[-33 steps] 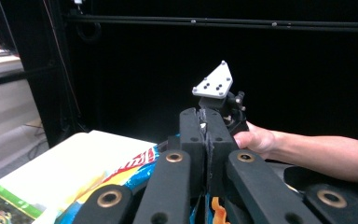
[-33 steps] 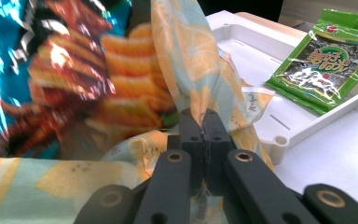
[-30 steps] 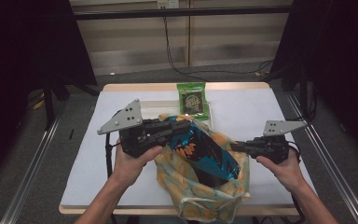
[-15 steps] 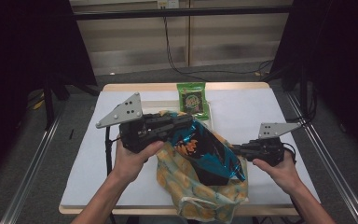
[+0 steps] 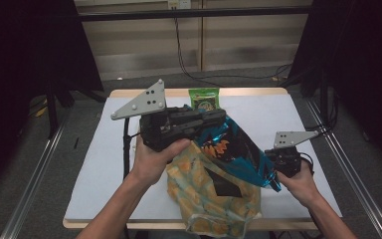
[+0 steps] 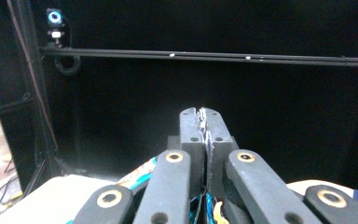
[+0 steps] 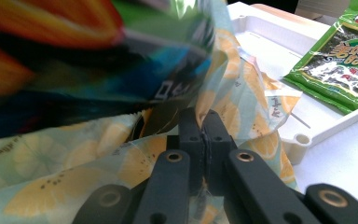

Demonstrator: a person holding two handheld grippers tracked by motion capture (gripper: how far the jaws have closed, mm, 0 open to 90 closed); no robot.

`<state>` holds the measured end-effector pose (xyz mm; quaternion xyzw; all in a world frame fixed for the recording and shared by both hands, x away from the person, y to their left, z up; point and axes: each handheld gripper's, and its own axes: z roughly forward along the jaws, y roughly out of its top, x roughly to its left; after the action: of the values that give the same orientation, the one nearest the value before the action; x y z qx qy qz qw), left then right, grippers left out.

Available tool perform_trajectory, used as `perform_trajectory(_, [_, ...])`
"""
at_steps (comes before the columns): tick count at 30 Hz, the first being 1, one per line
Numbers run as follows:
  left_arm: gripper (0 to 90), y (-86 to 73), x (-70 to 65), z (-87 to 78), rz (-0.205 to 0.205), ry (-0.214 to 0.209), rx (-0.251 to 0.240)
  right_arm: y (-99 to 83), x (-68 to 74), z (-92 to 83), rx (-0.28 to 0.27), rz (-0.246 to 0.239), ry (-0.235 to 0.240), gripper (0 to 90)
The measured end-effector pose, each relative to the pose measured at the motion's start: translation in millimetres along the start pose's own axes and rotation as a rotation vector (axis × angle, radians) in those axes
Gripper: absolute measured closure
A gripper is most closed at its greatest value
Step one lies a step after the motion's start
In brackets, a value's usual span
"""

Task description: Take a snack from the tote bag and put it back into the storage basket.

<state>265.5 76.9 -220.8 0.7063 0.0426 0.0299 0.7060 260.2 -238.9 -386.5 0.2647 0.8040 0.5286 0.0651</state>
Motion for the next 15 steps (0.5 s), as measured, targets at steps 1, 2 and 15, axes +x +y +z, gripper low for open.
perform_trajectory(1, [89.0,2.4,0.6,1.6,0.003,-0.002,0.0,-0.2,0.0,-0.2,0.0,0.0,-0.002,88.3])
perform_trajectory(2, [89.0,4.0,1.4,3.1,0.0,-0.001,-0.004,-1.0,0.3,-0.9,0.003,-0.005,-0.003,86.9])
perform_trajectory(15, [88.9,-42.6,18.0,-15.0,-0.051,0.028,0.095,5.1,-4.3,-32.3,-0.057,-0.007,-0.053,60.2])
